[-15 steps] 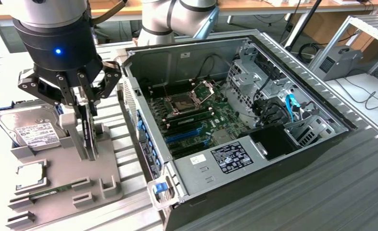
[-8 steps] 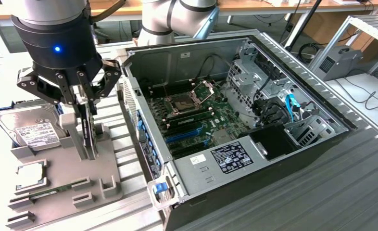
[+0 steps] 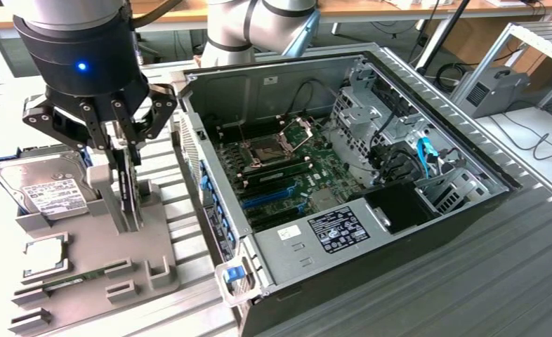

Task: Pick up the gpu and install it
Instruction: 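Pick up the gpu and move the gpu toward the slot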

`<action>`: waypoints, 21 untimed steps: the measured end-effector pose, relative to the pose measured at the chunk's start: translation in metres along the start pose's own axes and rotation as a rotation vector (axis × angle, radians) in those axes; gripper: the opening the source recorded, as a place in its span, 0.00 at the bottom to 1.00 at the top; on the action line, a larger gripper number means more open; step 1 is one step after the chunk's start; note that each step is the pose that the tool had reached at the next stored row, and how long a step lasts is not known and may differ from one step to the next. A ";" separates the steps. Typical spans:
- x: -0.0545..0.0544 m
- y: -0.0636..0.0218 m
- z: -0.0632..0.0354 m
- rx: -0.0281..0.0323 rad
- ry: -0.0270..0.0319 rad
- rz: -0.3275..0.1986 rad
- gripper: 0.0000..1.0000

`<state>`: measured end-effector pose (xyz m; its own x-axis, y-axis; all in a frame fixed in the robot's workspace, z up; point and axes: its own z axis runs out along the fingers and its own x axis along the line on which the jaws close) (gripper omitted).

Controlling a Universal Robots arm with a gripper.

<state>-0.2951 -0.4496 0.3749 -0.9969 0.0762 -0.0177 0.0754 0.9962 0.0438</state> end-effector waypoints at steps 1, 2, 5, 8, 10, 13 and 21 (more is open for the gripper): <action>0.000 0.0000 -0.0005 0.0000 0.0000 0.000 0.28; 0.000 0.0000 -0.0009 0.0001 0.0000 0.000 0.28; 0.000 0.0001 -0.0022 -0.0001 -0.0001 0.000 0.28; 0.000 0.0002 -0.0038 0.0001 0.0000 0.000 0.28; 0.000 0.0002 -0.0047 0.0000 -0.0001 0.000 0.28; 0.000 0.0003 -0.0060 0.0000 0.0000 0.000 0.28; 0.000 0.0004 -0.0098 0.0000 -0.0001 0.000 0.28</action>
<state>-0.2951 -0.4496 0.3848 -0.9969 0.0762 -0.0178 0.0754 0.9962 0.0438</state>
